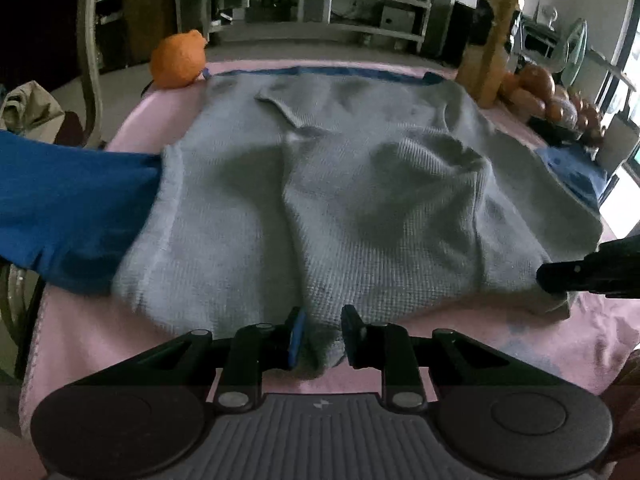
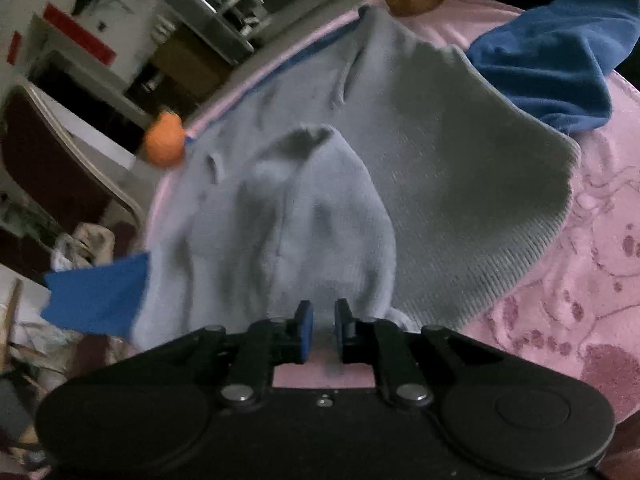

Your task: Fold clothes

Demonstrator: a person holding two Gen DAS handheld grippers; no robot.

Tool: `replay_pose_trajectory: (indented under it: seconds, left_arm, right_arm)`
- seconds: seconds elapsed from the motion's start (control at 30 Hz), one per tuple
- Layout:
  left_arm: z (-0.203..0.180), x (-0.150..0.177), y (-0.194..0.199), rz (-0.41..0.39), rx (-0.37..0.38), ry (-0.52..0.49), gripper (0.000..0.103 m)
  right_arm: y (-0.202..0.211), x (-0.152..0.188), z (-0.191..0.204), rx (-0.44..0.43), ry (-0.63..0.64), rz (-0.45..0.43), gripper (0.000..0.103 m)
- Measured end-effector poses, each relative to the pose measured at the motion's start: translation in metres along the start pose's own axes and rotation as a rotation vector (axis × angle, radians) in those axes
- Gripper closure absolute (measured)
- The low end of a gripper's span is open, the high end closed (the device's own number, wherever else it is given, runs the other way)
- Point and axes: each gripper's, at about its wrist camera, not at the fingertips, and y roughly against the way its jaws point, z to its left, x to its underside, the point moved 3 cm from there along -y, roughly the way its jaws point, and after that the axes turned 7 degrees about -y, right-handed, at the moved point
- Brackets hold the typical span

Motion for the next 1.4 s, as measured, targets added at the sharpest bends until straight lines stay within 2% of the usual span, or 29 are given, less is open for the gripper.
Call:
replay_pose_trajectory:
  seconds: [0.03, 0.1, 0.17, 0.27, 0.3, 0.4, 0.47, 0.53, 0.63, 0.8, 0.9, 0.97, 1.1, 1.27, 1.33, 1.4]
  left_arm:
    - [-0.003, 0.000, -0.003, 0.007, -0.012, -0.016, 0.073]
    - [-0.008, -0.001, -0.003, 0.006, -0.040, -0.051, 0.073]
    - [-0.004, -0.001, -0.003, 0.007, -0.036, -0.039, 0.071]
    - [0.006, -0.002, 0.007, 0.001, -0.031, 0.002, 0.071]
    - [0.009, -0.003, 0.015, -0.017, -0.041, 0.010, 0.072]
    - [0.029, -0.011, 0.047, -0.102, -0.041, 0.070, 0.072]
    - [0.049, -0.014, 0.071, -0.157, -0.033, 0.130, 0.071]
    - [0.074, -0.013, 0.099, -0.221, -0.043, 0.194, 0.068]
    - [0.125, -0.002, 0.140, -0.329, -0.068, 0.301, 0.061]
    - [0.223, 0.027, 0.173, -0.412, -0.122, 0.494, 0.058]
    - [0.277, 0.042, 0.178, -0.461, -0.195, 0.595, 0.058]
    - [0.307, 0.046, 0.178, -0.492, -0.215, 0.650, 0.058]
    - [0.347, 0.038, 0.171, -0.529, -0.239, 0.648, 0.054]
    - [0.363, 0.016, 0.143, -0.468, -0.294, 0.531, 0.042]
    - [0.369, 0.010, 0.131, -0.446, -0.298, 0.516, 0.042]
    - [0.374, 0.006, 0.122, -0.435, -0.297, 0.516, 0.052]
  right_arm:
    - [-0.006, 0.000, -0.001, 0.026, 0.002, 0.010, 0.095]
    - [-0.012, 0.000, -0.001, 0.062, 0.003, 0.024, 0.101]
    - [-0.012, 0.001, 0.003, 0.077, 0.023, 0.020, 0.101]
    - [-0.011, 0.002, 0.012, 0.059, 0.047, 0.002, 0.091]
    - [-0.006, 0.001, 0.015, 0.040, 0.054, -0.014, 0.087]
    - [0.014, -0.003, 0.025, -0.028, 0.017, -0.065, 0.084]
    - [0.030, -0.008, 0.037, -0.053, -0.008, -0.110, 0.078]
    - [0.044, -0.013, 0.055, -0.102, -0.024, -0.158, 0.063]
    - [0.060, -0.021, 0.083, -0.192, -0.049, -0.218, 0.047]
    - [0.061, -0.022, 0.123, -0.367, -0.107, -0.213, 0.034]
    - [0.047, -0.017, 0.148, -0.422, -0.129, -0.186, 0.031]
    - [0.035, -0.013, 0.161, -0.434, -0.133, -0.165, 0.030]
    - [0.014, -0.003, 0.186, -0.437, -0.121, -0.126, 0.030]
    - [0.002, 0.007, 0.206, -0.428, -0.082, -0.104, 0.030]
    - [-0.001, 0.009, 0.210, -0.420, -0.068, -0.097, 0.030]
    - [-0.005, 0.011, 0.213, -0.411, -0.054, -0.089, 0.030]
